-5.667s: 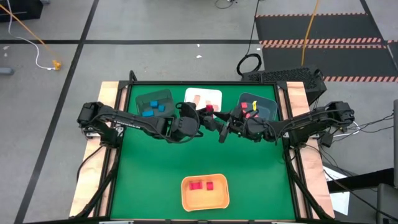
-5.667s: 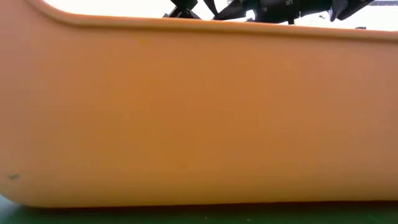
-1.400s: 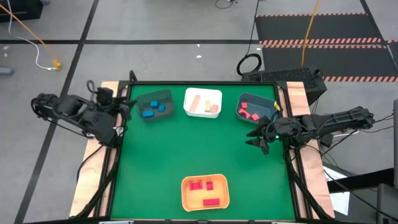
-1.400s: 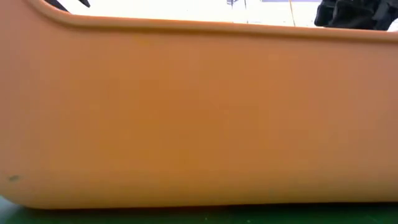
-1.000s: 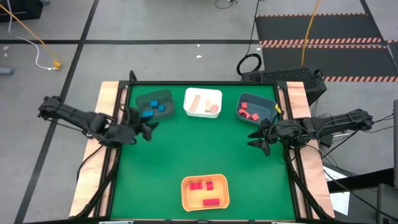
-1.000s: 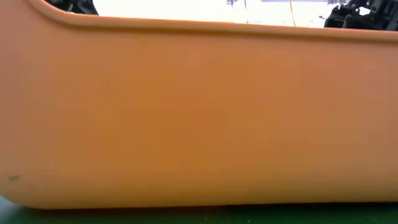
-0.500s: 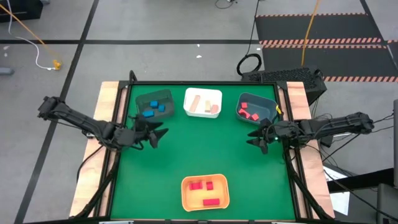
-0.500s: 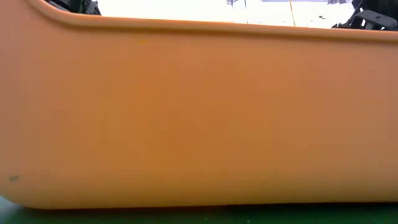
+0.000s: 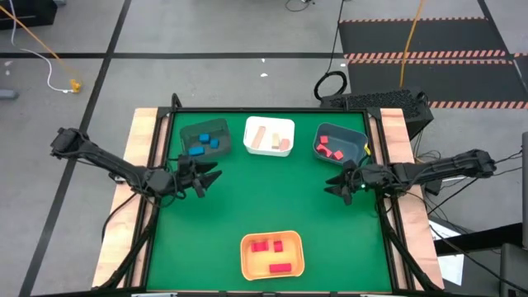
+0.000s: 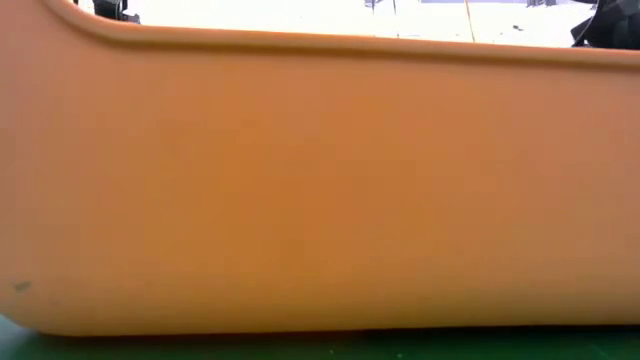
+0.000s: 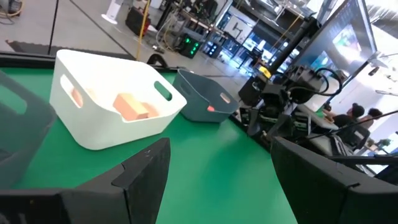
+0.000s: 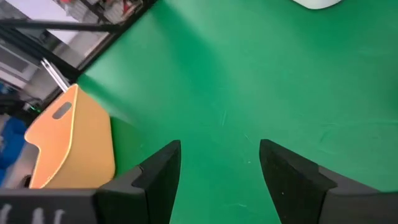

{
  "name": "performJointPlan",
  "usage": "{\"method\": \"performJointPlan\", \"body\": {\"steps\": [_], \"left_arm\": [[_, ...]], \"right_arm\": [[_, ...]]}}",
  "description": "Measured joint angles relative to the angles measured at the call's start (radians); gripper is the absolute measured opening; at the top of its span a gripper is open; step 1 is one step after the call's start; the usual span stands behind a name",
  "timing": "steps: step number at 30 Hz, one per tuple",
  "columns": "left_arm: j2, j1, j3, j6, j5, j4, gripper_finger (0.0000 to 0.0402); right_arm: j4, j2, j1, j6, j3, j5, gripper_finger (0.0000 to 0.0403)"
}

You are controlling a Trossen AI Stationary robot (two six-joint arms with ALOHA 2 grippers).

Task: Sort & place blocks by color
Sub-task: Return to Home Position

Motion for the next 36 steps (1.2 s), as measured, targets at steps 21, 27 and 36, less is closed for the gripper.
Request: {"method": "performJointPlan", "body": {"steps": [21, 27, 36], "left_arm": [[0.0, 0.0, -0.134, -0.091, 0.039, 0.061, 0.028], [0.0, 0.0, -0.138, -0.113, 0.042, 0.047, 0.028], [0.001, 0.0, -0.138, -0.094, 0.042, 0.026, 0.028]], "right_arm": [[0.178, 0.0, 0.0, 0.057, -0.112, 0.002, 0.0208], [0.178, 0.001, 0.0, 0.063, -0.113, 0.003, 0.0208], [0.178, 0.001, 0.0, 0.063, -0.114, 0.003, 0.0208]]}}
